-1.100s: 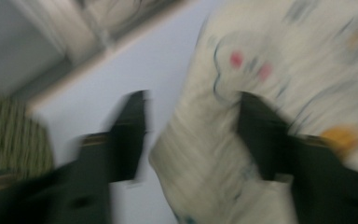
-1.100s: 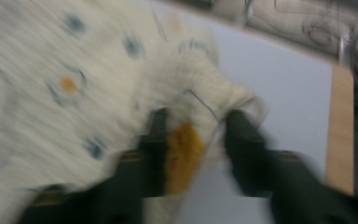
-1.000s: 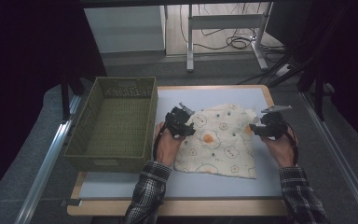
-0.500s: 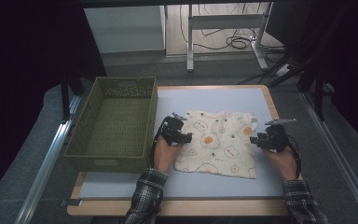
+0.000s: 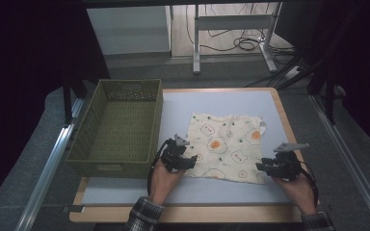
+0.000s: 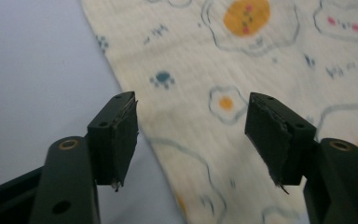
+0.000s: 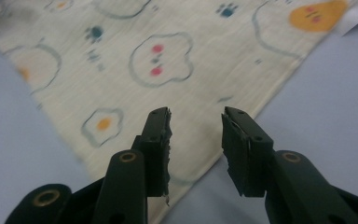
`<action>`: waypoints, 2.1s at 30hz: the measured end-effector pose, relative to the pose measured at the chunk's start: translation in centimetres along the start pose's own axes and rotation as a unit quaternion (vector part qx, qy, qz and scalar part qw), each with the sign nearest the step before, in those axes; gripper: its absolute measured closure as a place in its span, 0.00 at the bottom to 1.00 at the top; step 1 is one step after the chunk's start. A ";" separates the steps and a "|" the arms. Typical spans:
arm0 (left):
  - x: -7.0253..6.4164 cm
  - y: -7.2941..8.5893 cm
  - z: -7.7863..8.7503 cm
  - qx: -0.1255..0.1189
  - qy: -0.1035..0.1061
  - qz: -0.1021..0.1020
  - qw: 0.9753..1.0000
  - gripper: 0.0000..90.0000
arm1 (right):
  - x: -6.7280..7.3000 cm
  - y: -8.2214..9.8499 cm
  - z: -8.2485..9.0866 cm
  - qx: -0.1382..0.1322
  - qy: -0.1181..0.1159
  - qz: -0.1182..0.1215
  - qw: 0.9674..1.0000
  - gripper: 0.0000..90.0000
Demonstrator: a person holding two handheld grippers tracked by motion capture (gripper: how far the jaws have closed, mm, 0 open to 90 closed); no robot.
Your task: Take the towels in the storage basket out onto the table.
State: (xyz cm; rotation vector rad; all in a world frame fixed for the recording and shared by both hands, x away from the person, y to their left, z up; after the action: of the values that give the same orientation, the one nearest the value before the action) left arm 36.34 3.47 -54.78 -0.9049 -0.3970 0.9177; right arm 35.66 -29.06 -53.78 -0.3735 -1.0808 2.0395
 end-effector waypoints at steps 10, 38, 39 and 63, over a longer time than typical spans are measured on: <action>-1.8 3.5 1.5 0.006 0.013 -0.017 1.000 0.54 | 2.6 2.3 1.5 0.009 -0.010 0.028 1.000 0.71; -6.8 5.9 5.7 -0.005 0.112 -0.042 0.993 0.84 | 3.1 5.7 6.3 0.012 -0.013 0.028 0.999 1.00; -6.7 5.7 5.7 -0.012 0.105 -0.042 0.994 0.75 | 3.1 5.9 6.5 0.009 -0.016 0.023 1.000 0.99; 1.1 -2.6 -2.7 -0.041 0.012 -0.003 0.999 0.54 | -4.3 -2.4 -0.1 -0.039 0.033 -0.021 0.998 0.76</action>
State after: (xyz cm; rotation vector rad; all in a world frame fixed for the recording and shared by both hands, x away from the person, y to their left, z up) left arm 40.02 2.30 -54.29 -0.9877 -0.4196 0.8899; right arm 39.71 -31.48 -52.34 -0.4505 -1.1215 1.9379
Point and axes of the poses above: each handheld gripper's, and its own axes: z roughly backward along the jaws, y roughly out of its underside, x roughly to its left, the point moved 5 cm from there along -z, roughly forward along the jaws, and after that the axes turned 10 degrees about -x, right-handed, at the moved point
